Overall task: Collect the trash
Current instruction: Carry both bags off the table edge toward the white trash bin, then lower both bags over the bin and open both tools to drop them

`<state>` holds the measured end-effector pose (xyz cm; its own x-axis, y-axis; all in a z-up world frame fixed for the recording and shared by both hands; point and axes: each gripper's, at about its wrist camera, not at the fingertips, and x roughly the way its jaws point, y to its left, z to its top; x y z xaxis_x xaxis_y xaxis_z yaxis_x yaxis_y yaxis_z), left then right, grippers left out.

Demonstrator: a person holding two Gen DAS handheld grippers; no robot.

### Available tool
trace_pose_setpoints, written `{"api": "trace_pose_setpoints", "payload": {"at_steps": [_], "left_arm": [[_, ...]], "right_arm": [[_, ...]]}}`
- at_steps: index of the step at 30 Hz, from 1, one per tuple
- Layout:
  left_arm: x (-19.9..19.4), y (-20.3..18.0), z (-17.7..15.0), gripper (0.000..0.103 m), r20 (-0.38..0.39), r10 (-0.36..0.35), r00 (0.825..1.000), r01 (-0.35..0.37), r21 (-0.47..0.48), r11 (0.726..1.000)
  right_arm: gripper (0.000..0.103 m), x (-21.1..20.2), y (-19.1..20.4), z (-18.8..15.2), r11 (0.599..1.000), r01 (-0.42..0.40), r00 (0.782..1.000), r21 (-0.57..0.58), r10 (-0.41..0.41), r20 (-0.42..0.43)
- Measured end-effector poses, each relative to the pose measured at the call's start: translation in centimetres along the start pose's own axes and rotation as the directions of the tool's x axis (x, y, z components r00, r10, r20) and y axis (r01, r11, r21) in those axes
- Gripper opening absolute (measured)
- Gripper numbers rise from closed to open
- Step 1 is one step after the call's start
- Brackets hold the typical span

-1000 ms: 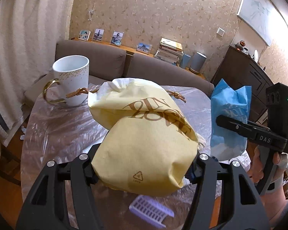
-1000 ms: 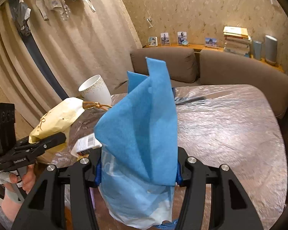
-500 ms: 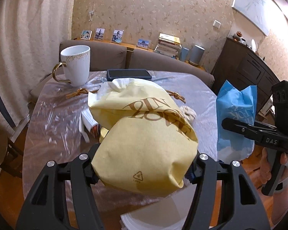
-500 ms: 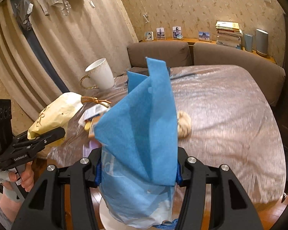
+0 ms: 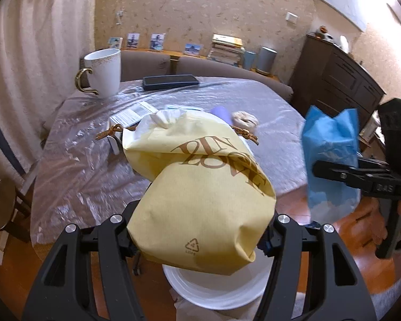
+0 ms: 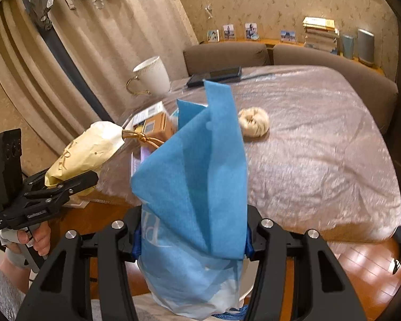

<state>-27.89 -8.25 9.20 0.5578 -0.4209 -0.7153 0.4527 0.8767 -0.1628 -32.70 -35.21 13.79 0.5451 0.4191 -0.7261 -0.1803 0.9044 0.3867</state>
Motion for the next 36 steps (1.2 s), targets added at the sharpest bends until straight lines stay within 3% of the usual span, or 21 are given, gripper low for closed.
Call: {"api": "trace_pose_setpoints", "payload": {"at_steps": [11, 20, 36], "left_arm": [[-0.1, -2.5, -4.5, 0.063, -0.107, -0.04, 0.993, 0.051, 0.096, 0.994], [2.3, -4.0, -7.5, 0.063, -0.205, -0.081, 0.975, 0.104, 0.107, 0.989], [8.6, -3.1, -10.7, 0.063, -0.316, -0.002, 0.949, 0.045, 0.128, 0.991]], "right_arm": [[0.052, 1.5, -0.3, -3.7, 1.0, 0.01, 0.996, 0.015, -0.008, -0.093], [0.052, 3.6, 0.0, -6.5, 1.0, 0.015, 0.986, 0.02, -0.011, -0.168], [0.052, 7.7, -0.5, -9.5, 0.995, 0.099, 0.968, -0.028, -0.103, -0.229]]}}
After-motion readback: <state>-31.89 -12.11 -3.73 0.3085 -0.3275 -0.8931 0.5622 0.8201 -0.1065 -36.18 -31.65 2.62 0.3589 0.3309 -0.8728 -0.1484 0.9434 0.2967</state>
